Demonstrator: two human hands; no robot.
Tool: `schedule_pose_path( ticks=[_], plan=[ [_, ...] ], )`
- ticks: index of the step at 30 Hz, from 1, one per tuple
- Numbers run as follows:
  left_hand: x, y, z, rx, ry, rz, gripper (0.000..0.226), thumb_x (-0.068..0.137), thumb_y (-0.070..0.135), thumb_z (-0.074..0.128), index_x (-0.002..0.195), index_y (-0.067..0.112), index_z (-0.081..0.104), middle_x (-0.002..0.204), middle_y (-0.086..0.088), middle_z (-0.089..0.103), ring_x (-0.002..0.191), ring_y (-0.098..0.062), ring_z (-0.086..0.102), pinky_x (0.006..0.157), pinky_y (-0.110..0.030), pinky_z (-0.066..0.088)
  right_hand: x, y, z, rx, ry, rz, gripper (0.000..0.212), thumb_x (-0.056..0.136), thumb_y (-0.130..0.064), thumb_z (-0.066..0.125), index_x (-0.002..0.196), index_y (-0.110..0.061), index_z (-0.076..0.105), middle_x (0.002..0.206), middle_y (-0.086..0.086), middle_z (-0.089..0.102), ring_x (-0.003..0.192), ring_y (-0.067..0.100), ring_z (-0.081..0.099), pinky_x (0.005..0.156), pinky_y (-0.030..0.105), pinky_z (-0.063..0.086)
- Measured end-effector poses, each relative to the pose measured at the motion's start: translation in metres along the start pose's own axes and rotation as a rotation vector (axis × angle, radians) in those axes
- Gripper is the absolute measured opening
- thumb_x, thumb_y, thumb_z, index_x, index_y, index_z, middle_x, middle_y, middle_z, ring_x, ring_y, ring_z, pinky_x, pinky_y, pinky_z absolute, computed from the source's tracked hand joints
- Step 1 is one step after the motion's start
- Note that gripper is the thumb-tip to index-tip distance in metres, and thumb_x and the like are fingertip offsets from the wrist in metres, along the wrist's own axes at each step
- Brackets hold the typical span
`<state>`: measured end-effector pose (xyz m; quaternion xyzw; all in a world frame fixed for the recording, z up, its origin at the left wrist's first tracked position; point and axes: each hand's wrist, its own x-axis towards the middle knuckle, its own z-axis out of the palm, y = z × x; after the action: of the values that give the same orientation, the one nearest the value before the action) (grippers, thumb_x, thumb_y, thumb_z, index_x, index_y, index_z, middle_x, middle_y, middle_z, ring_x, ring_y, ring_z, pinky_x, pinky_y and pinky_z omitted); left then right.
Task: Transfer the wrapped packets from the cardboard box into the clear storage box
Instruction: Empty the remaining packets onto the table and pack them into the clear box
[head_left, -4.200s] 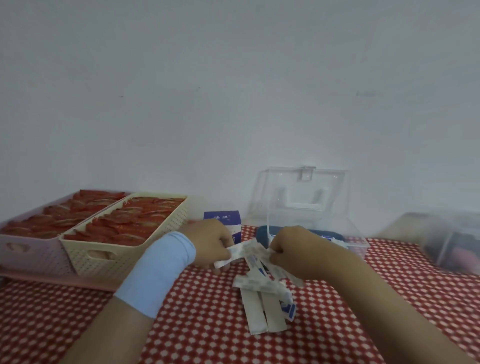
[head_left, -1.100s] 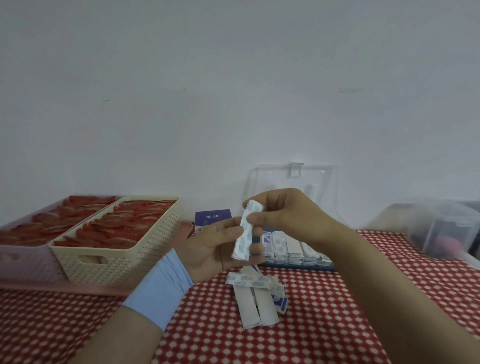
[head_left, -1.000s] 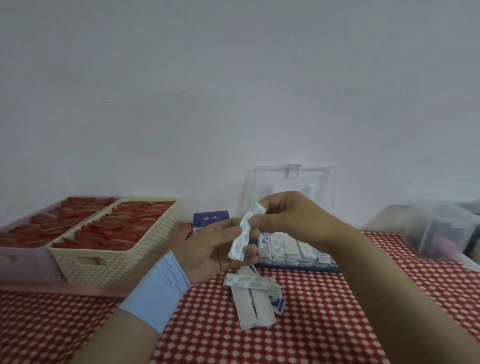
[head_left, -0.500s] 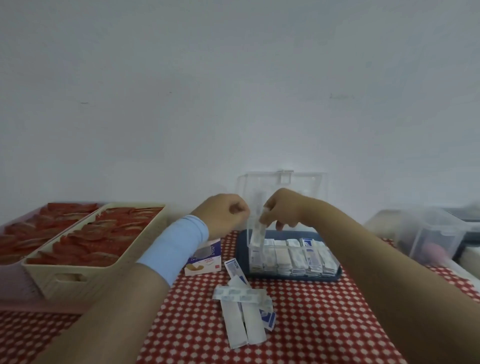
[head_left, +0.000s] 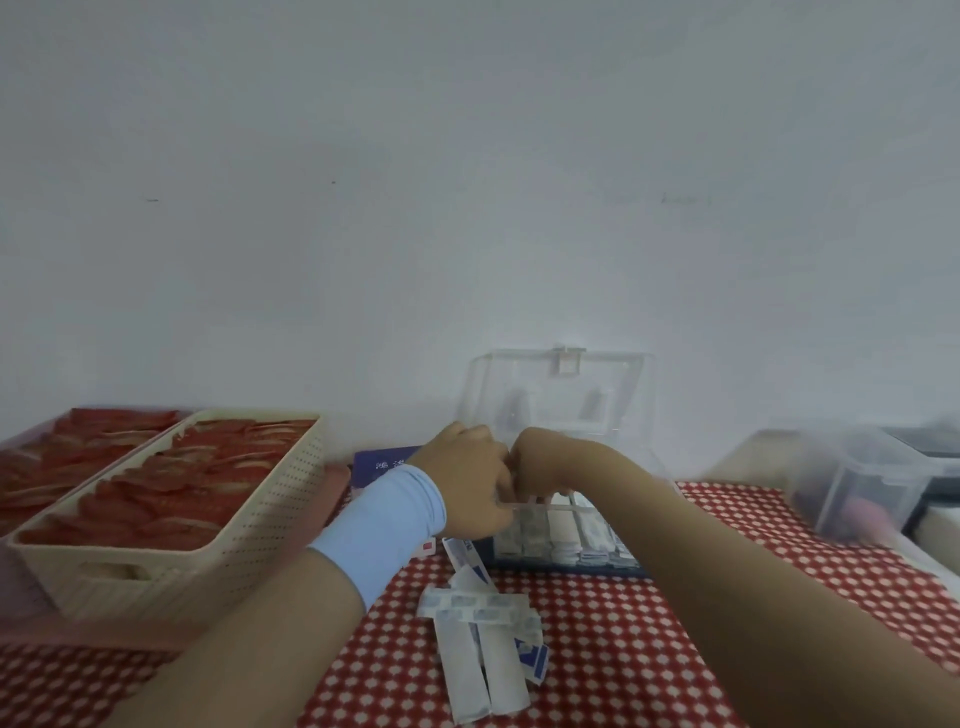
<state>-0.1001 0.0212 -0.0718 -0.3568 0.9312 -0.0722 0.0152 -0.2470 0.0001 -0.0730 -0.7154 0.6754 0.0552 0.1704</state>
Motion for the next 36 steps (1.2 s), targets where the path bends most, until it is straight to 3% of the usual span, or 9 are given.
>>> schedule_pose_path(
  ticks=[5,10,13,17,22,26,29,33,36],
  plan=[
    [-0.002,0.001,0.002,-0.022,-0.043,-0.022,0.042,0.088,0.041,0.043,0.113,0.027,0.074,0.113,0.007,0.064,0.112,-0.016,0.046,0.105,-0.036,0.033,-0.002,-0.004,-0.002,-0.089,0.037,0.055,0.031,0.096,-0.028,0.062,0.115,-0.004,0.069,0.09,0.003,0.072,0.07,0.01,0.064,0.062,0.017,0.045],
    [-0.01,-0.002,0.001,-0.264,0.028,-0.069,0.038,0.086,0.031,0.054,0.119,0.024,0.071,0.121,0.006,0.058,0.111,-0.015,0.053,0.099,-0.036,0.047,0.005,-0.004,0.005,-0.109,0.13,0.097,0.025,0.093,-0.03,0.065,0.081,-0.008,0.064,0.077,0.002,0.068,0.065,0.013,0.063,0.084,0.029,0.056],
    [-0.019,-0.008,-0.003,-0.369,0.09,-0.105,0.042,0.081,0.031,0.052,0.12,0.025,0.068,0.119,0.006,0.058,0.108,-0.015,0.056,0.098,-0.037,0.049,-0.002,-0.005,0.006,-0.129,0.151,0.053,0.025,0.094,-0.025,0.064,0.106,-0.005,0.072,0.097,0.009,0.07,0.077,0.018,0.061,0.087,0.031,0.056],
    [-0.033,-0.009,-0.011,-0.437,0.227,-0.135,0.03,0.087,0.015,0.055,0.113,0.022,0.069,0.112,0.005,0.059,0.102,-0.012,0.058,0.094,-0.03,0.05,-0.025,0.004,-0.006,0.059,0.218,0.051,0.028,0.088,-0.013,0.071,0.115,-0.003,0.07,0.1,0.01,0.076,0.073,0.018,0.073,0.079,0.031,0.061],
    [-0.052,0.004,-0.011,-0.485,0.225,-0.197,0.022,0.091,0.012,0.055,0.099,0.024,0.072,0.099,0.007,0.065,0.09,-0.012,0.062,0.084,-0.026,0.052,-0.075,0.002,-0.018,0.254,0.467,-0.072,0.014,0.091,-0.012,0.065,0.095,-0.012,0.078,0.084,-0.003,0.073,0.06,0.005,0.06,0.055,0.014,0.047],
    [-0.066,0.017,0.005,-0.389,0.009,-0.216,0.029,0.095,0.02,0.055,0.12,0.026,0.069,0.121,0.008,0.067,0.105,-0.011,0.061,0.091,-0.022,0.048,-0.112,-0.02,0.001,0.272,0.253,-0.187,0.009,0.088,-0.017,0.07,0.084,-0.02,0.077,0.08,-0.004,0.075,0.058,0.007,0.062,0.054,0.017,0.05],
    [-0.075,0.021,0.024,-0.356,-0.123,-0.263,0.039,0.095,0.023,0.056,0.133,0.026,0.062,0.135,0.005,0.062,0.12,-0.016,0.059,0.103,-0.027,0.046,-0.108,-0.035,0.033,0.096,0.171,-0.143,0.018,0.087,-0.023,0.072,0.104,-0.017,0.077,0.099,0.001,0.075,0.081,0.015,0.069,0.081,0.03,0.059],
    [-0.087,0.023,0.045,-0.394,-0.132,-0.3,0.039,0.092,0.027,0.06,0.131,0.029,0.062,0.132,0.006,0.062,0.118,-0.015,0.058,0.105,-0.03,0.044,-0.097,-0.043,0.068,-0.018,0.157,-0.106,0.037,0.089,-0.032,0.072,0.124,-0.02,0.069,0.117,0.001,0.068,0.105,0.02,0.064,0.096,0.035,0.053],
    [-0.096,0.02,0.055,-0.489,-0.084,-0.342,0.04,0.088,0.03,0.068,0.127,0.031,0.06,0.127,0.009,0.062,0.114,-0.013,0.057,0.103,-0.027,0.045,-0.093,-0.045,0.082,-0.028,0.166,-0.079,0.03,0.095,-0.031,0.062,0.12,-0.015,0.068,0.104,0.003,0.064,0.094,0.02,0.062,0.09,0.032,0.053]
  ],
)
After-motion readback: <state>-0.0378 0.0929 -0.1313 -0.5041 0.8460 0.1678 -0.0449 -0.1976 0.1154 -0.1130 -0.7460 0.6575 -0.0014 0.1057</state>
